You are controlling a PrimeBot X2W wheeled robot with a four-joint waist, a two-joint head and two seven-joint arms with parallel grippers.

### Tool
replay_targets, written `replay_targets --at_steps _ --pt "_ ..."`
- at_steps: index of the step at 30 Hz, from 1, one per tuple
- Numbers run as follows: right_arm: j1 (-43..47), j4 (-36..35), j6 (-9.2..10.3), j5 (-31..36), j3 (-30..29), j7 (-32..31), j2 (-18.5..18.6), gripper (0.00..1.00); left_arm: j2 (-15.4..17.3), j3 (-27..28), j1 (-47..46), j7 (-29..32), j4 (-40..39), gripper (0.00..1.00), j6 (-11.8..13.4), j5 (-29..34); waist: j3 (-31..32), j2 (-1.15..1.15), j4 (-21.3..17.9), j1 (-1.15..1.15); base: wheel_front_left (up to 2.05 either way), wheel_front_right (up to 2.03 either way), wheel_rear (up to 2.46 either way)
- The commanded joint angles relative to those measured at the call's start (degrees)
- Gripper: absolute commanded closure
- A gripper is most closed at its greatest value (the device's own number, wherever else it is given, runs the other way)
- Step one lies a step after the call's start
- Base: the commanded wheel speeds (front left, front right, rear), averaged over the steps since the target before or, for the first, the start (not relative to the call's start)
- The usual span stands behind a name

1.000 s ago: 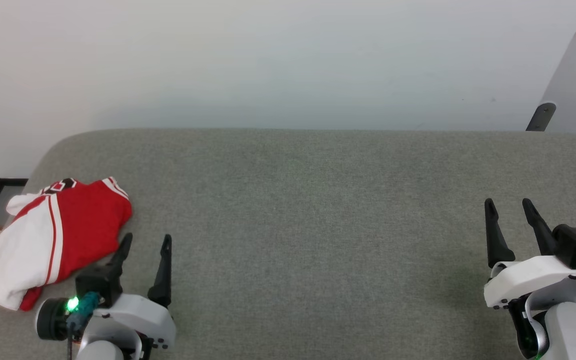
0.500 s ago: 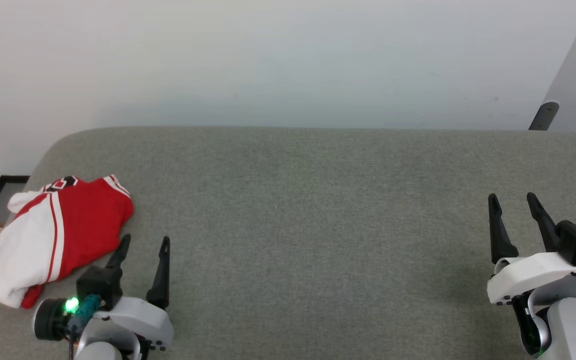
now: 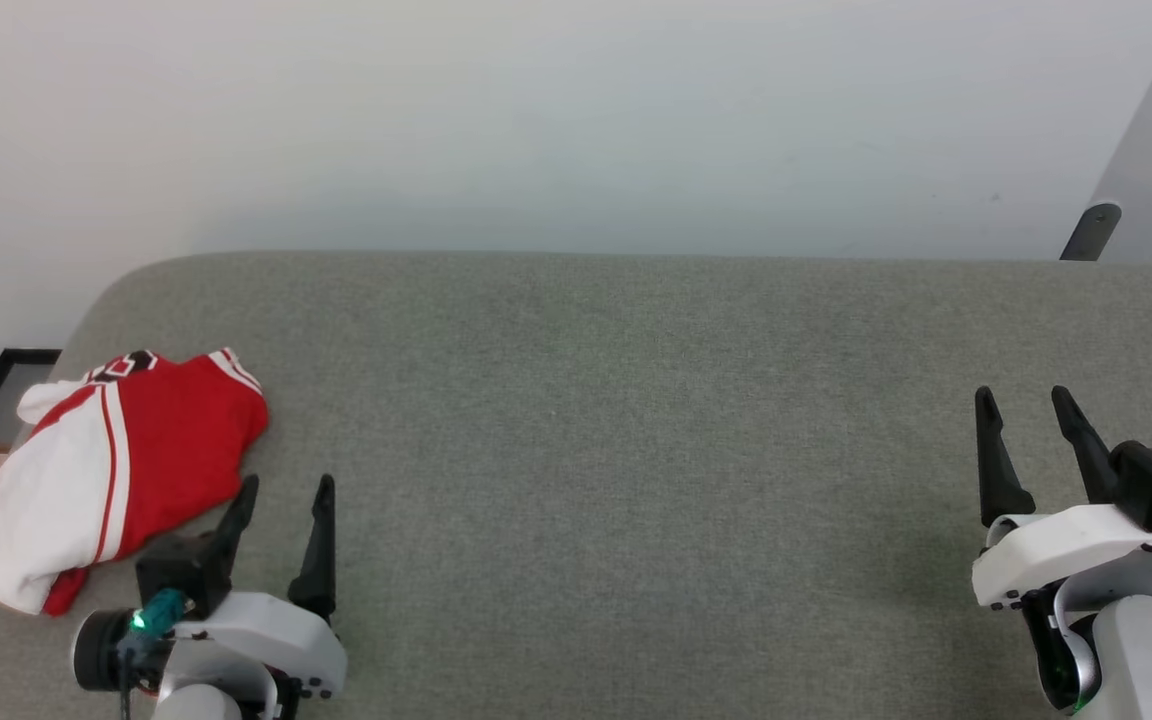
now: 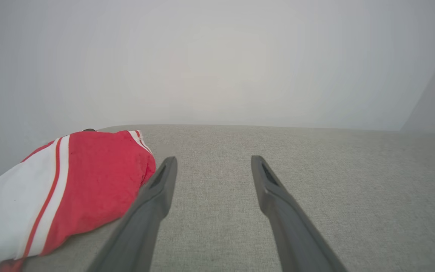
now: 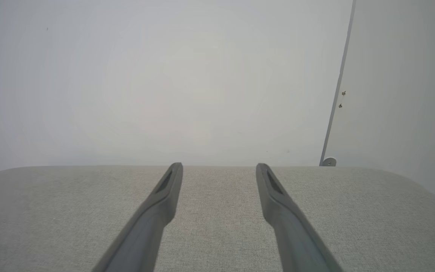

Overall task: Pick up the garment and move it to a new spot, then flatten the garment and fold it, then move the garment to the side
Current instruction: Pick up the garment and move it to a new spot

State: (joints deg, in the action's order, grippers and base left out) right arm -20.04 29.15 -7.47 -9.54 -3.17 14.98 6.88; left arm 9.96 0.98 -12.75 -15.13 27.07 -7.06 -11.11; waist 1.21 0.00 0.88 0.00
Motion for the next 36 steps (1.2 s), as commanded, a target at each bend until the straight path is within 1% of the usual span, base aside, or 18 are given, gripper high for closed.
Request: replay_targets --at_steps 1,6,10,16,25,30,32,36 --pt "-0.1 0.1 -0.04 0.0 0.1 0.3 -0.1 0.00 0.0 0.2 -0.4 0.0 0.2 0.00 0.0 -0.3 0.0 0.00 0.0 0.00 0.00 0.00 0.00" --pt "0.1 0.2 -0.04 -1.0 0.0 0.3 0.0 0.00 0.0 0.0 -1.1 0.0 0.6 0.00 -0.4 -1.1 0.0 0.00 0.3 0.00 0.00 0.00 0.00" --pt "0.0 0.1 -0.04 -1.6 0.1 0.3 0.1 0.00 -0.3 0.2 -1.5 0.0 1.0 0.00 -0.3 -1.1 -0.1 0.00 2.4 0.00 0.00 0.00 0.00" --pt "0.3 0.1 -0.04 -2.3 1.7 0.2 -0.1 0.00 -0.5 0.9 -1.8 0.0 1.7 0.00 0.2 0.4 0.4 0.00 8.6 0.00 0.00 0.00 0.00" --pt "1.1 0.7 -0.04 -3.6 5.4 0.2 -1.0 0.00 -0.7 2.0 -0.6 0.0 0.9 0.00 1.5 2.1 1.0 0.00 20.7 0.00 0.00 0.00 0.00" --pt "1.3 0.8 -0.04 -4.3 7.8 0.2 -1.4 0.00 -0.9 2.9 -0.1 0.0 1.0 0.00 1.6 1.6 1.1 0.00 26.6 0.00 0.00 0.00 0.00" --pt "0.9 0.8 -0.04 -4.7 9.3 0.2 -1.7 0.00 -0.5 3.7 0.4 0.0 0.8 0.00 1.9 1.4 0.7 0.00 27.9 0.00 0.00 0.00 0.00" --pt "-1.1 1.7 -0.03 -5.8 13.2 0.2 -2.3 0.00 -1.0 5.5 1.4 0.0 -0.7 0.00 2.6 0.6 -0.6 0.00 28.8 0.00 0.00 0.00 0.00"
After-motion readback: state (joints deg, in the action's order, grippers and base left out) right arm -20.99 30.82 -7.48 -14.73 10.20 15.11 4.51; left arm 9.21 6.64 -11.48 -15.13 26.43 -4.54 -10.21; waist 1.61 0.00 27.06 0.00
